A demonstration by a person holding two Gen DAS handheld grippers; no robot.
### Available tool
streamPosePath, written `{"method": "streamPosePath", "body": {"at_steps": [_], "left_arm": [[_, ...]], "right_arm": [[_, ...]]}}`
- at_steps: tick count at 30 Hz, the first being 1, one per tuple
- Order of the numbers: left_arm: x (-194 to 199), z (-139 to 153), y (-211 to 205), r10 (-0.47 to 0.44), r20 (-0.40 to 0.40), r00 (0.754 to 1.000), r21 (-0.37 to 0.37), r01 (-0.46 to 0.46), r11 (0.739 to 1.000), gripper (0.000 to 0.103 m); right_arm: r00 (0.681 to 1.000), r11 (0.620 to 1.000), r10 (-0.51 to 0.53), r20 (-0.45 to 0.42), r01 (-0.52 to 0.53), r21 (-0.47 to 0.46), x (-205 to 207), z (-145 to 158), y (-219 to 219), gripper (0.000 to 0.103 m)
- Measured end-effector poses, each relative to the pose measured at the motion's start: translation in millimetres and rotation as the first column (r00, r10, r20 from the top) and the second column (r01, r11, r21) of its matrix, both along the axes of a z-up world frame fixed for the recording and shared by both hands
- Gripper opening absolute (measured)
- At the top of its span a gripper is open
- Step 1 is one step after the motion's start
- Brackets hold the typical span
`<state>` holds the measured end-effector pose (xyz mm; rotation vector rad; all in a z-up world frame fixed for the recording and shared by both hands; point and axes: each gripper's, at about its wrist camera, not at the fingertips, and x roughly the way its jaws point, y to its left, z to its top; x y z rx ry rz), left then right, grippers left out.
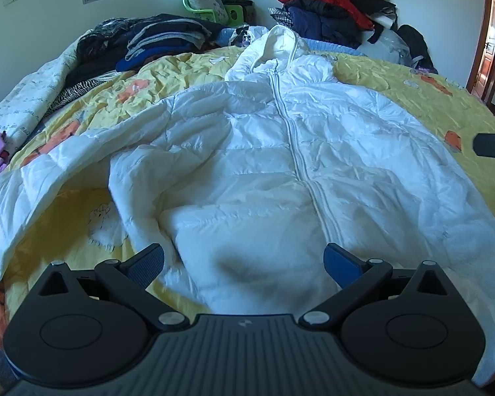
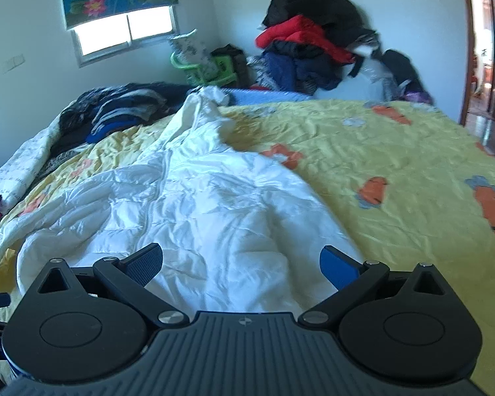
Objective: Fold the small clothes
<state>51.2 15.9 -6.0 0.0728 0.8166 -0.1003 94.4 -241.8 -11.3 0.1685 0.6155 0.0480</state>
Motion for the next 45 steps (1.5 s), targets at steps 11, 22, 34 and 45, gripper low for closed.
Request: {"method": "streamPosePath", "body": {"at_steps": [11, 22, 34, 45], "left_arm": [[103.3, -8.3, 17.1, 0.079, -0.014, 0.997, 0.010, -0.079, 0.997, 0.103], [172.3, 2.3, 23.3, 0.059, -0.018, 0.998, -0.085, -0.060, 0.995, 0.103], [206.0, -0.8, 19.9, 0.082, 0.007, 0.997, -0.067, -0.081, 0.994, 0.103], [216.0, -11.7, 27.3, 0.127, -0.029, 0.991, -0.027, -0.128, 0.991, 0.103]], "right_arm": [[0.990, 0.990, 0.141, -0.005, -0.141, -0.014, 130.2, 3.4, 21.1, 0.102], [0.975, 0.940, 0.214, 0.054, -0.221, 0.259, 335.9, 15.5, -34.6, 0.099], [0.942, 0.743, 0.268, -0.200, -0.070, 0.666, 506.5, -93.8, -57.8, 0.100], [0.939, 0.785, 0.313, -0.143, -0.171, 0.595, 516.4, -99.5, -3.9, 0.019]]}}
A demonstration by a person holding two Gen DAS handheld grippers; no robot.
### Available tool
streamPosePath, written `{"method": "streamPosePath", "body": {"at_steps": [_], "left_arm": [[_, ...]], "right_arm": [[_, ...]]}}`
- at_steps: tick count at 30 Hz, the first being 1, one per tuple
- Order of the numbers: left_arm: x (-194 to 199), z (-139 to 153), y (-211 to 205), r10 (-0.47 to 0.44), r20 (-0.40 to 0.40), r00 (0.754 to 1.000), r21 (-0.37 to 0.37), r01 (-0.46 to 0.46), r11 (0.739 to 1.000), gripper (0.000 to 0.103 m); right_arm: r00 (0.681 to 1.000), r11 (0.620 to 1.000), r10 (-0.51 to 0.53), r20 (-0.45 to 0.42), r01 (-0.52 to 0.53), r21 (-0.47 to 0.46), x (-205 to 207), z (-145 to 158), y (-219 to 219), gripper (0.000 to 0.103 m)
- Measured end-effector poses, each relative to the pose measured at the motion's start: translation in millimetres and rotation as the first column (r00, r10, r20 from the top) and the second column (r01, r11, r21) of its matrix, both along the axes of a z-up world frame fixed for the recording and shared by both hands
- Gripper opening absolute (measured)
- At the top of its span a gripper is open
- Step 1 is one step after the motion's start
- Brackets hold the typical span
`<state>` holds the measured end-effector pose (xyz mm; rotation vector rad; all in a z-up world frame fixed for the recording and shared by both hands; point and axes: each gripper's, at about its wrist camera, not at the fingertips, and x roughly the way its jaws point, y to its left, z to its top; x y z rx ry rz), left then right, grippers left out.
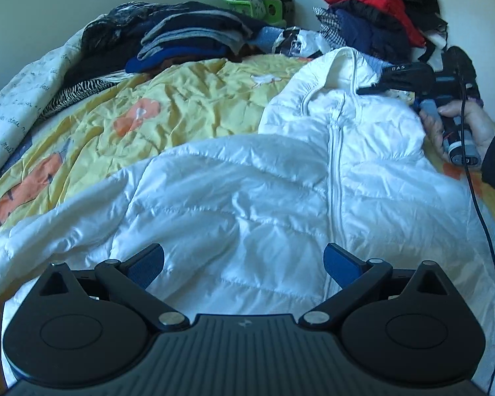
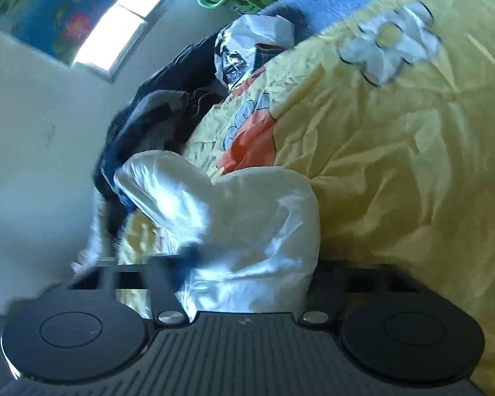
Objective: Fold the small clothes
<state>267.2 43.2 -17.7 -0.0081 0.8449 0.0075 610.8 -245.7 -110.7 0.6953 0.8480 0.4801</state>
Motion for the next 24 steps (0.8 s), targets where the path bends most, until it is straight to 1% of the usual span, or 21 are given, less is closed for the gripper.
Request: {"method": "streamPosePath", "body": {"at_steps": [2, 4, 5, 6, 8, 10, 12, 13, 14, 15, 16, 17, 18, 19, 20, 21, 22, 24], "left_arm": [[-2.4, 1.8, 1.4, -0.002, 0.005, 1.000, 0.007, 0.002, 1.000, 0.103], [-4.6, 6.7, 4.7, 0.001, 0.018, 1.000, 0.008, -0.001, 1.000, 0.103], [-5.7, 10.0, 6.9, 0.004, 0.026, 1.000, 0.010, -0.004, 1.000, 0.103], [-7.4, 13.8, 9.1, 0.007, 0.036, 0.999, 0.011, -0.008, 1.000, 0.103], [-13.6, 24.3, 17.1, 0.020, 0.066, 0.998, 0.000, -0.021, 1.000, 0.103], [-21.9, 36.1, 27.2, 0.037, 0.099, 0.994, -0.017, -0.035, 0.999, 0.103], [-31.1, 47.9, 37.9, 0.056, 0.133, 0.990, -0.020, -0.053, 0.998, 0.103], [-35.5, 52.7, 43.8, 0.067, 0.149, 0.987, -0.020, -0.065, 0.998, 0.103], [-41.9, 58.2, 50.5, 0.080, 0.169, 0.982, -0.019, -0.078, 0.997, 0.103], [-47.8, 62.6, 56.0, 0.089, 0.184, 0.979, -0.014, -0.088, 0.996, 0.103], [-54.7, 67.6, 61.7, 0.099, 0.202, 0.974, -0.001, -0.101, 0.995, 0.103], [-61.6, 72.7, 65.5, 0.107, 0.216, 0.970, 0.027, -0.115, 0.993, 0.103], [-70.1, 77.5, 69.2, 0.110, 0.242, 0.964, 0.051, -0.125, 0.991, 0.103], [-81.3, 81.2, 74.8, 0.110, 0.271, 0.956, 0.056, -0.130, 0.990, 0.103], [-89.8, 83.5, 80.1, 0.110, 0.276, 0.955, 0.050, -0.128, 0.990, 0.103], [-97.1, 84.6, 84.6, 0.107, 0.268, 0.958, 0.042, -0.123, 0.992, 0.103], [-103.5, 84.4, 87.1, 0.102, 0.257, 0.961, 0.037, -0.116, 0.993, 0.103], [-111.2, 81.6, 85.1, 0.081, 0.233, 0.969, 0.035, -0.092, 0.995, 0.103]], "right_arm": [[0.995, 0.999, 0.011, 0.100, -0.005, -0.052, -9.9, 20.9, 5.1, 0.019], [0.979, 0.993, 0.048, 0.199, -0.025, -0.120, -25.1, 49.1, 12.1, 0.018], [0.964, 0.987, 0.078, 0.253, -0.039, -0.153, -34.2, 66.2, 17.6, 0.018], [0.939, 0.981, 0.123, 0.321, -0.066, -0.181, -51.5, 84.6, 25.5, 0.017], [0.884, 0.969, 0.204, 0.420, -0.120, -0.218, -89.4, 116.8, 36.6, 0.017], [0.804, 0.944, 0.300, 0.514, -0.173, -0.280, -139.3, 143.9, 50.0, 0.017], [0.718, 0.909, 0.399, 0.570, -0.228, -0.350, -194.8, 162.4, 63.7, 0.017], [0.685, 0.887, 0.448, 0.574, -0.257, -0.384, -218.2, 167.6, 70.1, 0.017], [0.649, 0.853, 0.509, 0.565, -0.293, -0.432, -246.5, 170.1, 75.4, 0.017], [0.609, 0.807, 0.577, 0.544, -0.323, -0.494, -275.0, 166.8, 85.2, 0.017], [0.585, 0.771, 0.621, 0.521, -0.340, -0.538, -295.3, 162.4, 92.1, 0.017], [0.569, 0.732, 0.664, 0.485, -0.363, -0.577, -316.3, 153.3, 98.6, 0.017], [0.564, 0.695, 0.699, 0.439, -0.394, -0.601, -333.0, 142.1, 102.8, 0.017], [0.568, 0.673, 0.717, 0.403, -0.414, -0.613, -345.4, 132.3, 103.4, 0.016], [0.576, 0.644, 0.736, 0.356, -0.431, -0.632, -357.8, 119.4, 104.5, 0.016], [0.580, 0.608, 0.755, 0.306, -0.442, -0.660, -367.9, 106.9, 106.0, 0.016], [0.585, 0.583, 0.764, 0.274, -0.443, -0.681, -374.1, 96.6, 106.6, 0.016], [0.593, 0.549, 0.768, 0.242, -0.415, -0.726, -392.3, 80.7, 110.2, 0.016]]}}
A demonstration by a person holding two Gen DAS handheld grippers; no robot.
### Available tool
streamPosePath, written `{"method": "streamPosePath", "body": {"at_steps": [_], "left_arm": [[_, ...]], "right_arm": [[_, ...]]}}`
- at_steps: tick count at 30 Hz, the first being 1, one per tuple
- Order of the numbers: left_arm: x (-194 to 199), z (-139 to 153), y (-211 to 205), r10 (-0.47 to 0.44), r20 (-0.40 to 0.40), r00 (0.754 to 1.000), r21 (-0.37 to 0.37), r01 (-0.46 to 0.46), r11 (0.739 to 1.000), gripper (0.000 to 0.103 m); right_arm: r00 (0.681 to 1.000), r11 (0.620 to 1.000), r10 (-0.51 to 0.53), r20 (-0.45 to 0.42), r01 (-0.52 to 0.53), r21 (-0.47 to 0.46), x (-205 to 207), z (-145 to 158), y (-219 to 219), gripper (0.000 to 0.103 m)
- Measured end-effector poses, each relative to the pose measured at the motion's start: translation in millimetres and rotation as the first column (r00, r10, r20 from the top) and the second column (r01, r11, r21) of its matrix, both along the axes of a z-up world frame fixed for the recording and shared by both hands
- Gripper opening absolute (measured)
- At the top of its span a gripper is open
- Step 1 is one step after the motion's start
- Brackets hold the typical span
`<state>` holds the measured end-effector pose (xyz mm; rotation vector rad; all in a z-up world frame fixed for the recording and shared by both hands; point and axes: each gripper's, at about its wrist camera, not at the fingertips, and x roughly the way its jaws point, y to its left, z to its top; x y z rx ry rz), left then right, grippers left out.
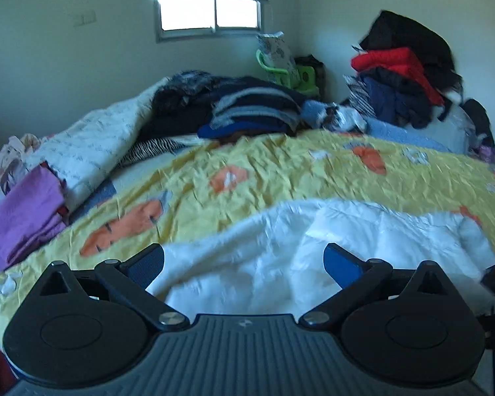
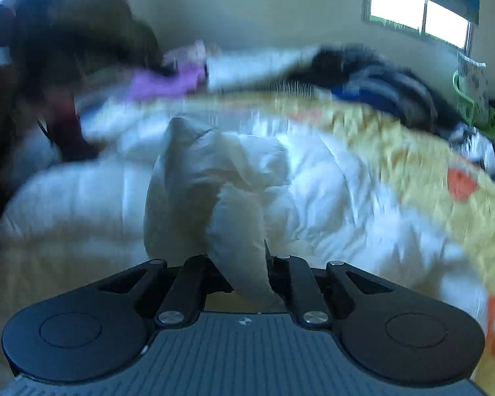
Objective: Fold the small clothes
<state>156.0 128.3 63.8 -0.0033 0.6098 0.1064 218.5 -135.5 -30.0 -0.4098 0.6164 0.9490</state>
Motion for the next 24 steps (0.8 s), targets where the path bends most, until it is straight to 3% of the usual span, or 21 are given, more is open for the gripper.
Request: {"method": "streamPosePath", "body": {"at_steps": [2, 4, 6, 8, 11, 13, 14, 15, 17, 20, 22, 24], "left_arm": [[-2.6, -3.7, -9.6, -0.057, -0.021, 0.998, -0.006, 0.057, 0.998, 0.103], [3.9, -7.3, -28.0, -0.136, -0.035, 0.990, -0.008, 0.135, 0.991, 0.103], [12.5, -6.8, -49.5, -0.231, -0.019, 0.973, -0.014, 0.231, 0.973, 0.103], [23.9, -5.3, -67.9, -0.322, 0.008, 0.947, -0.037, 0.322, 0.946, 0.103], [52.8, -17.1, -86.5, -0.407, -0.011, 0.913, -0.090, 0.405, 0.910, 0.103], [79.8, -50.0, -95.4, -0.392, -0.159, 0.906, -0.093, 0.381, 0.920, 0.103], [87.4, -67.4, -97.6, -0.396, -0.220, 0.892, -0.096, 0.384, 0.918, 0.103], [92.0, -88.0, -99.5, -0.403, -0.279, 0.872, -0.097, 0.392, 0.915, 0.103], [90.6, -116.6, -106.0, -0.390, -0.339, 0.856, -0.036, 0.403, 0.915, 0.103], [87.8, -133.6, -109.1, -0.377, -0.333, 0.864, 0.019, 0.406, 0.914, 0.103], [91.2, -132.9, -106.6, -0.367, -0.332, 0.869, 0.024, 0.396, 0.918, 0.103], [87.3, -124.2, -105.6, -0.371, -0.315, 0.874, 0.038, 0.402, 0.915, 0.103]], "right_arm": [[0.998, 0.997, -0.051, 0.048, 0.054, -0.062, -9.9, -12.3, 5.2, 0.026], [0.995, 0.993, -0.093, 0.048, 0.096, -0.063, -17.4, -17.9, 6.4, 0.048], [0.992, 0.991, -0.122, 0.041, 0.124, -0.045, -27.1, -21.9, 8.2, 0.057], [0.988, 0.988, -0.148, 0.032, 0.149, -0.039, -30.4, -21.0, 15.9, 0.057], [0.985, 0.985, -0.170, -0.004, 0.170, 0.024, -38.6, -8.8, -0.5, 0.059], [0.976, 0.972, -0.196, -0.097, 0.206, 0.110, -19.3, -3.5, -21.2, 0.062], [0.967, 0.961, -0.216, -0.137, 0.235, 0.145, -11.1, 0.3, -36.4, 0.062], [0.951, 0.941, -0.260, -0.170, 0.289, 0.176, -4.0, 4.8, -56.8, 0.063], [0.905, 0.880, -0.366, -0.215, 0.412, 0.236, 8.5, 9.3, -93.5, 0.074], [0.851, 0.799, -0.407, -0.332, 0.508, 0.321, 28.6, 11.3, -129.0, 0.077], [0.827, 0.733, -0.379, -0.416, 0.543, 0.410, 36.3, 12.6, -136.6, 0.077], [0.828, 0.693, -0.290, -0.479, 0.527, 0.492, 44.7, 12.4, -128.9, 0.078]]}}
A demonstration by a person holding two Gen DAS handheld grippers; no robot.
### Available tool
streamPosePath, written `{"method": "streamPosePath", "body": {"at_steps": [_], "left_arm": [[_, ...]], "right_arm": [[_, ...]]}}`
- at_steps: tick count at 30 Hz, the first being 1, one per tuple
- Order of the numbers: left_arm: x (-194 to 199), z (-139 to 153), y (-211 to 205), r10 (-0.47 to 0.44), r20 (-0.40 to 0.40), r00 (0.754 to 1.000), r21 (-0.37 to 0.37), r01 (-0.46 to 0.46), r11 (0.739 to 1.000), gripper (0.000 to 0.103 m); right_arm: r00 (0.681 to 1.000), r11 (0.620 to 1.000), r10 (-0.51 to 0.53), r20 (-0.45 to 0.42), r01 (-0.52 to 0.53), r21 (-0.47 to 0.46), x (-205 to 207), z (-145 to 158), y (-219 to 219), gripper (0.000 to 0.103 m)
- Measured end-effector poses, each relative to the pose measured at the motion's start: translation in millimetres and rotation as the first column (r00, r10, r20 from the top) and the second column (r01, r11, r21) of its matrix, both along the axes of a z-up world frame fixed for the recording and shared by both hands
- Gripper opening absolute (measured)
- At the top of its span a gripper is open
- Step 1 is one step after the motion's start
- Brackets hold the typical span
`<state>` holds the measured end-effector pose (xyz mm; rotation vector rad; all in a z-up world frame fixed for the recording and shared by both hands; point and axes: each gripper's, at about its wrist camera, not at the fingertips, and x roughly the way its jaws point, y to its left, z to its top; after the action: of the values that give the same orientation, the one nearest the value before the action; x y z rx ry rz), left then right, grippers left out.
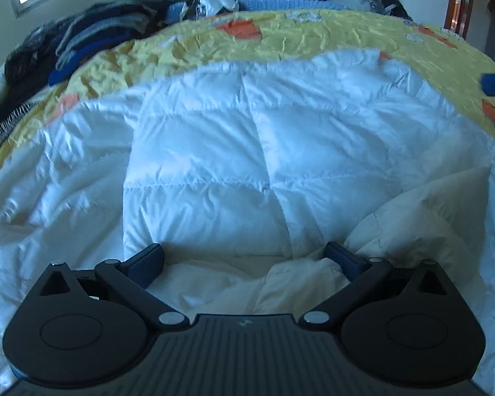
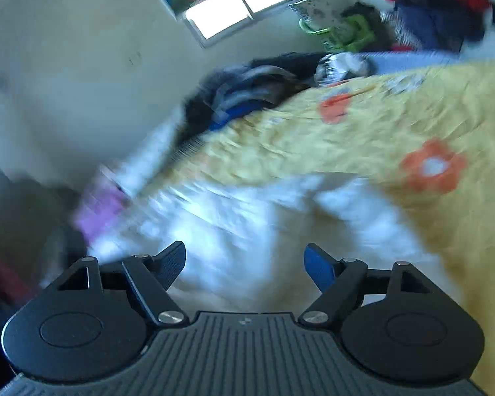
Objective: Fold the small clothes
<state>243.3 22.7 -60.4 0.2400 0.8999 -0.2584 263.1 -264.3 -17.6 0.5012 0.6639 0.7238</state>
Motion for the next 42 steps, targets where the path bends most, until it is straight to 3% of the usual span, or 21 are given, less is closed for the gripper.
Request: {"method": "streamPosePath", "body": {"at_steps": [4, 8, 11, 14, 20, 22, 26, 29, 32, 34, 35, 38, 40, 42], "left_arm": [[-20.5, 28.9, 1.5, -0.042, 0.102, 0.994, -0.030, 0.045, 0.999, 0.103], [-7.6, 6.8, 1.6, -0.016, 0.032, 0.999, 0.005, 0.015, 1.000, 0.103], [-1.3, -12.9, 0.9, 0.005, 0.023, 1.000, 0.004, -0.005, 1.000, 0.103], [-5.9, -13.7, -3.7, 0.002, 0.072, 0.997, 0.024, -0.004, 1.000, 0.103], [-37.0, 10.5, 2.4, 0.023, 0.137, 0.990, 0.008, -0.024, 1.000, 0.103], [-53.0, 24.2, 7.9, 0.038, 0.169, 0.985, -0.016, -0.036, 0.999, 0.103], [-80.9, 45.4, 18.7, 0.082, 0.222, 0.972, -0.042, -0.075, 0.996, 0.103], [-99.3, 55.0, 23.0, 0.098, 0.258, 0.961, -0.028, -0.094, 0.995, 0.103], [-111.0, 56.8, 27.9, 0.113, 0.272, 0.956, -0.022, -0.111, 0.994, 0.103], [-114.2, 53.9, 29.3, 0.133, 0.258, 0.957, -0.024, -0.131, 0.991, 0.103], [-115.7, 52.5, 29.4, 0.139, 0.247, 0.959, -0.027, -0.137, 0.990, 0.103], [-121.8, 48.8, 24.9, 0.133, 0.228, 0.965, -0.026, -0.130, 0.991, 0.103], [-128.5, 49.7, 18.9, 0.107, 0.234, 0.966, -0.022, -0.104, 0.994, 0.103], [-133.3, 50.8, 12.7, 0.087, 0.243, 0.966, -0.012, -0.087, 0.996, 0.103]], "right_arm": [[0.997, 0.994, 0.055, -0.052, -0.050, 0.097, 22.2, -10.5, 28.4, 0.094], [0.983, 1.000, 0.023, -0.184, -0.024, -0.003, 50.2, -44.7, 52.9, 0.093], [0.962, 0.999, -0.027, -0.272, 0.013, -0.052, 55.1, -75.3, 57.9, 0.084], [0.969, 0.998, -0.059, -0.241, 0.049, -0.049, 37.3, -67.6, 52.8, 0.082], [0.966, 0.961, -0.232, -0.110, 0.246, 0.130, -57.1, -12.8, -21.8, 0.085], [0.942, 0.938, -0.333, -0.034, 0.334, 0.088, -95.8, 4.7, -48.0, 0.089], [0.856, 0.855, -0.496, 0.148, 0.511, -0.093, -178.5, 34.7, -78.8, 0.089], [0.821, 0.793, -0.539, 0.189, 0.570, -0.213, -224.7, 38.2, -88.5, 0.094], [0.810, 0.766, -0.571, 0.130, 0.583, -0.269, -259.3, 24.6, -102.8, 0.097], [0.794, 0.764, -0.607, 0.035, 0.595, -0.250, -275.8, 6.5, -116.0, 0.097], [0.777, 0.761, -0.628, -0.029, 0.607, -0.230, -282.3, -4.8, -124.7, 0.097], [0.681, 0.725, -0.682, -0.266, 0.676, -0.131, -305.7, -44.9, -156.4, 0.094], [0.637, 0.703, -0.680, -0.363, 0.707, -0.077, -323.7, -69.9, -166.8, 0.090], [0.605, 0.682, -0.687, -0.402, 0.728, -0.070, -341.0, -87.2, -171.4, 0.089]]}}
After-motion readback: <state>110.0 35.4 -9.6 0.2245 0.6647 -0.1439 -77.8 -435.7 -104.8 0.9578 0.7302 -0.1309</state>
